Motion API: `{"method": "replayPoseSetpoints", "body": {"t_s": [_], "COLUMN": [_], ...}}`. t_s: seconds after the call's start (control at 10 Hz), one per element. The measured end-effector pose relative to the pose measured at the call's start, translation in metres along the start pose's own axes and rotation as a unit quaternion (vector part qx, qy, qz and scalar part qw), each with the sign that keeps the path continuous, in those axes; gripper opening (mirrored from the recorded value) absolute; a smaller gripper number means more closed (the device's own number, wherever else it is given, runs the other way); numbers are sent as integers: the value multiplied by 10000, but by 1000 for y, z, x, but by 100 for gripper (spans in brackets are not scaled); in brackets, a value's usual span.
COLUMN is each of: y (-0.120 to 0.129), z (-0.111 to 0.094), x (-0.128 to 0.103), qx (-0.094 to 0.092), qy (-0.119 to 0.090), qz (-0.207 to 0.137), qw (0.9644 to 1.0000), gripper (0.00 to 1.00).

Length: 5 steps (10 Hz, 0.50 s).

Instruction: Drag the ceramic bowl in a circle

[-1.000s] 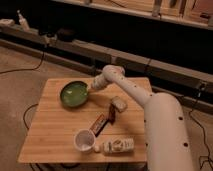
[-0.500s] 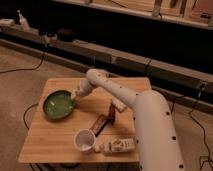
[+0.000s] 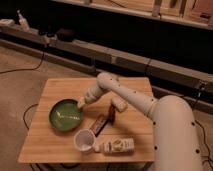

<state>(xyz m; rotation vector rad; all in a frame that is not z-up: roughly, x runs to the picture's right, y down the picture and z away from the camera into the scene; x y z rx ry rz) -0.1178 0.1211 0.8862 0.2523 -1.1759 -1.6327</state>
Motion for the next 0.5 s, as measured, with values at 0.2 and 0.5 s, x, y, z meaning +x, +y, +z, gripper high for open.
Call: {"method": "replayPoseSetpoints", "body": {"t_s": [0.2,0.5], "y": [17,69], "z": [-13,-69], "x": [-30,-29], "qx": [165,116], "qy": [41,944], "qz": [273,1005], "qw": [9995,9904], "gripper": [0,0]}}
